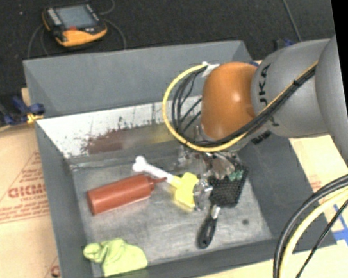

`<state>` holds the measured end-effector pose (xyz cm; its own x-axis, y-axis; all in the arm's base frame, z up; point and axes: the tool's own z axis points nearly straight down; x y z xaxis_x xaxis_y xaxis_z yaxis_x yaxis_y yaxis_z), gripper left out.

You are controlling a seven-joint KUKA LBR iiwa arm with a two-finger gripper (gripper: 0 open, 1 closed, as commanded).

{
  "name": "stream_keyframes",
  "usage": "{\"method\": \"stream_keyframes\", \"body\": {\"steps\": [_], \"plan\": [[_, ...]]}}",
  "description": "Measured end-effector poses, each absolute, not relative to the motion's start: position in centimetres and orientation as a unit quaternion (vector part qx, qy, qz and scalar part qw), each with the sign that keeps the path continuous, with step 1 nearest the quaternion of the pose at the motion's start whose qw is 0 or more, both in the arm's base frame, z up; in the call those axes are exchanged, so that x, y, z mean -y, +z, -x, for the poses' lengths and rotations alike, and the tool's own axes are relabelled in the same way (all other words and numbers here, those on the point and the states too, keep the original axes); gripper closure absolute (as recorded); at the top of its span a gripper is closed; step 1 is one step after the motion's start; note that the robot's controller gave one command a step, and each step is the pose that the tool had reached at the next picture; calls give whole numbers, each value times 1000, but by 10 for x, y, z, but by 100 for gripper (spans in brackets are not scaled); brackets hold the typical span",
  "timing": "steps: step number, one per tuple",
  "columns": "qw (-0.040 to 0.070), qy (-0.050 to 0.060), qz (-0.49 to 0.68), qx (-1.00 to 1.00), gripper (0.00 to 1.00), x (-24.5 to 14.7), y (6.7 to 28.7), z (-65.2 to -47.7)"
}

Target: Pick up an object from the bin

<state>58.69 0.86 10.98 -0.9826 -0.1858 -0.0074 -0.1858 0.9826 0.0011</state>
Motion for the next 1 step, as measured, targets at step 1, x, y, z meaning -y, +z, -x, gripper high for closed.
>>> {"method": "stream_keyframes", "body": {"steps": [1], "plan": [[5, 0, 85, -996, 0, 2, 84, -571]]}}
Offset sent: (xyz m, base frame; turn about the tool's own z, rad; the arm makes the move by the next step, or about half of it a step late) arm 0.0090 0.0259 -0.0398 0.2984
